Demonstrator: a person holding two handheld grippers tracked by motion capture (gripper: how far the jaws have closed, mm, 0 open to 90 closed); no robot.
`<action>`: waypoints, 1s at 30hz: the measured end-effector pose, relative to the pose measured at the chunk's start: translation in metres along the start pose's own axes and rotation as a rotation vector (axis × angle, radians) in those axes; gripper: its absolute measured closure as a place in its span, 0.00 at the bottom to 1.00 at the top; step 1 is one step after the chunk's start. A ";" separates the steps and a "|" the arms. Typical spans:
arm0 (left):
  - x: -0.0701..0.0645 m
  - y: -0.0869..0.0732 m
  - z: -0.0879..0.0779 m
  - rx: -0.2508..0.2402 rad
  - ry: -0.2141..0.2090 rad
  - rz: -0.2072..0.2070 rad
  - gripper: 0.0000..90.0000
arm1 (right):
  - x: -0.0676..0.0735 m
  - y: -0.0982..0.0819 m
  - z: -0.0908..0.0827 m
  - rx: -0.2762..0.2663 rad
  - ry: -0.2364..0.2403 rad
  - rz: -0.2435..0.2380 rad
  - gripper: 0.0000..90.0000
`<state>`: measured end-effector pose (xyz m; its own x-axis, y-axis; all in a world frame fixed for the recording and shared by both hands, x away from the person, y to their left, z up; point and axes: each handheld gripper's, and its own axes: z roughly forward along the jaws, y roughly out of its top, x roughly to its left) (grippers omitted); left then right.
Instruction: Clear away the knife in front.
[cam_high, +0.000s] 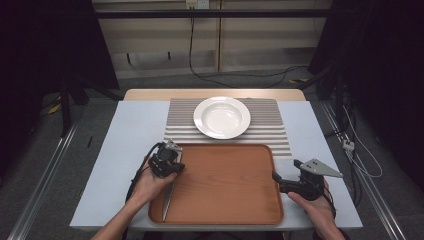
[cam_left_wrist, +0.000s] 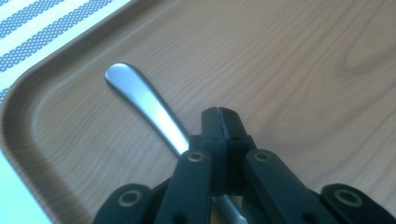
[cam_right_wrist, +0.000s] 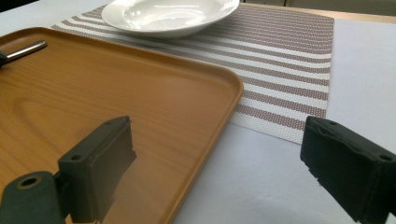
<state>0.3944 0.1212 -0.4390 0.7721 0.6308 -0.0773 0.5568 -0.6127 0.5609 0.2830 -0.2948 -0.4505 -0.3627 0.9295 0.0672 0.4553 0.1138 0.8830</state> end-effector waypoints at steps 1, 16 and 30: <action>0.000 -0.001 0.000 0.001 0.004 -0.007 1.00 | 0.000 0.000 0.000 0.000 0.000 0.001 0.10; 0.011 -0.009 -0.008 0.003 0.046 -0.041 1.00 | 0.000 0.000 0.001 -0.002 -0.004 0.004 0.08; 0.019 -0.020 -0.015 -0.001 0.065 -0.051 1.00 | 0.000 0.000 0.002 0.003 -0.005 0.006 0.05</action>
<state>0.3933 0.1523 -0.4390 0.7211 0.6909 -0.0516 0.5942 -0.5784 0.5588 0.2853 -0.2942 -0.4513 -0.3559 0.9319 0.0696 0.4599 0.1098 0.8812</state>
